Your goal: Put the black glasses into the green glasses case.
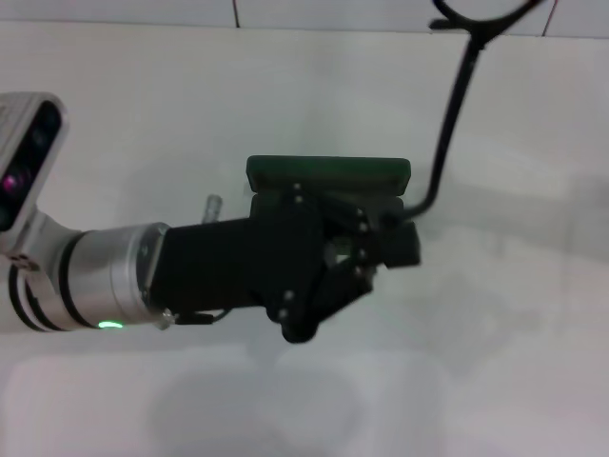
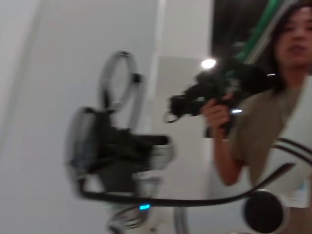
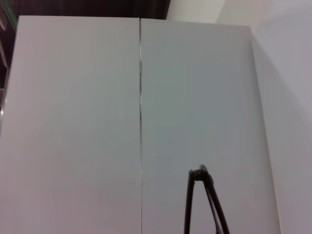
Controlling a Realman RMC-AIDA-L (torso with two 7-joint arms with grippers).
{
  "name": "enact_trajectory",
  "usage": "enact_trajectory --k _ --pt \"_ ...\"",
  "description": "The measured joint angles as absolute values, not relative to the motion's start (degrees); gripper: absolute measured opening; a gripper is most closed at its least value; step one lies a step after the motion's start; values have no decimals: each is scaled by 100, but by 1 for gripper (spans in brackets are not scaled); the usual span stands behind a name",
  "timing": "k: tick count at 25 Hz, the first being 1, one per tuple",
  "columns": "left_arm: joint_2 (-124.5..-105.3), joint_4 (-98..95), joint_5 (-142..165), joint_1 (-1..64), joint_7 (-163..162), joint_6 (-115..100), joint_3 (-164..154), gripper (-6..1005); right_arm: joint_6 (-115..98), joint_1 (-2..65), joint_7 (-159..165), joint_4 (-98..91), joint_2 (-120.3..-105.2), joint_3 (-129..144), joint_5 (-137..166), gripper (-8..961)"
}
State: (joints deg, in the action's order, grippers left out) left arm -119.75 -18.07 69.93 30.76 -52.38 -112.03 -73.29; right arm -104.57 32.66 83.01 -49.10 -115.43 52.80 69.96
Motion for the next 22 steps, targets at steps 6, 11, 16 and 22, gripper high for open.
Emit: enact_trajectory --k 6,11,16,22 --pt "-12056 -1857 6499 3141 -5092 -11458 -7720 20 -9478 3547 7908 -4524 -11567 6211 7323 46" --pt "-12023 -1830 5820 3113 -5106 -11456 -8084 20 -8867 3662 7762 -4367 -11575 7073 7396 47" --pt "-12025 -1573 5572 3127 -5151 -11079 -8047 20 -8669 3686 7758 -4377 -11581 7460 7401 47" --pt "-12019 -1467 5449 3141 -5313 -10739 -8026 20 -8552 3734 7783 -4395 -11584 7665 7497 47"
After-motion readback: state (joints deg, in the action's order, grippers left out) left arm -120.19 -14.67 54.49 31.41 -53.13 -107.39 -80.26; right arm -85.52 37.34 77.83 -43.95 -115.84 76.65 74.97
